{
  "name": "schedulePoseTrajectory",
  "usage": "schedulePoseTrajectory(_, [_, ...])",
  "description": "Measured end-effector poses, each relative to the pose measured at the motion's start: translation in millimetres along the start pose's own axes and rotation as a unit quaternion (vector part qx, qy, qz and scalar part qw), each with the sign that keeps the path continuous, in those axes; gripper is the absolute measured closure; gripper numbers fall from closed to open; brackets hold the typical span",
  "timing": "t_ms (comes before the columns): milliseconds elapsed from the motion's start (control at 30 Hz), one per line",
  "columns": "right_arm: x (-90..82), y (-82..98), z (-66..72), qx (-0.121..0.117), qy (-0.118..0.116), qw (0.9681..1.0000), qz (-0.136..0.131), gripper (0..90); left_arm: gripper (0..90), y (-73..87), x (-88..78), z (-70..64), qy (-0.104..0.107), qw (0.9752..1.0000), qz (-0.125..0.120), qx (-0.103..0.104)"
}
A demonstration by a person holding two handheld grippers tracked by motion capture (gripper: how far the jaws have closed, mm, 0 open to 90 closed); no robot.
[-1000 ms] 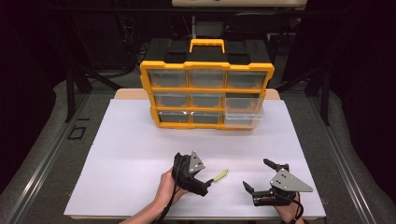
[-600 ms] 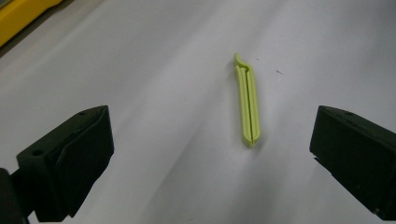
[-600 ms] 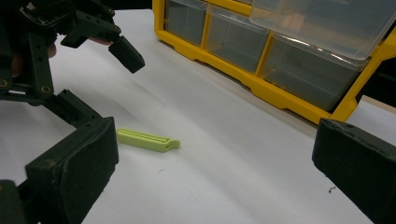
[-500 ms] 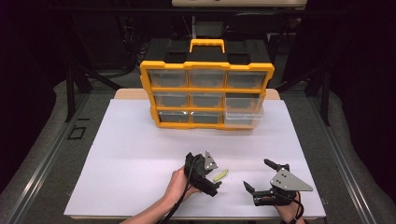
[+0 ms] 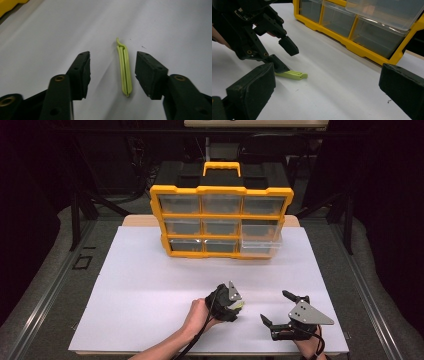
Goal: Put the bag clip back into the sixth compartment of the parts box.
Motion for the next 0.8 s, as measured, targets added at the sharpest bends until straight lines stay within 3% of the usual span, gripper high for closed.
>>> schedulePoseTrajectory(333, [0.5,0.7,0.6,-0.002,-0.002,1.0000,0.003,0.2,65.6,2.4,10.4,-5.0,0.014,0.9997,0.020,0.003])
schedulePoseTrajectory(533, [0.6,0.8,0.8,-0.003,-0.003,1.0000,0.004,0.2,71.0,3.8,13.6,-7.9,0.020,0.9994,0.029,-0.001])
schedulePoseTrajectory(800, [0.3,0.4,1.0,-0.002,-0.003,1.0000,0.002,0.2,78.6,4.1,15.6,-7.6,0.025,0.9991,0.023,-0.025])
Point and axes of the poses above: each handheld gripper's, and its own axes: x roughly forward along the jaws, y roughly out of its underside, z roughly to its left, the point moved 10 cm from there along x, roughly forward along the jaws, and after that the axes turned 14 degrees about -x, right-handed, at the moved point
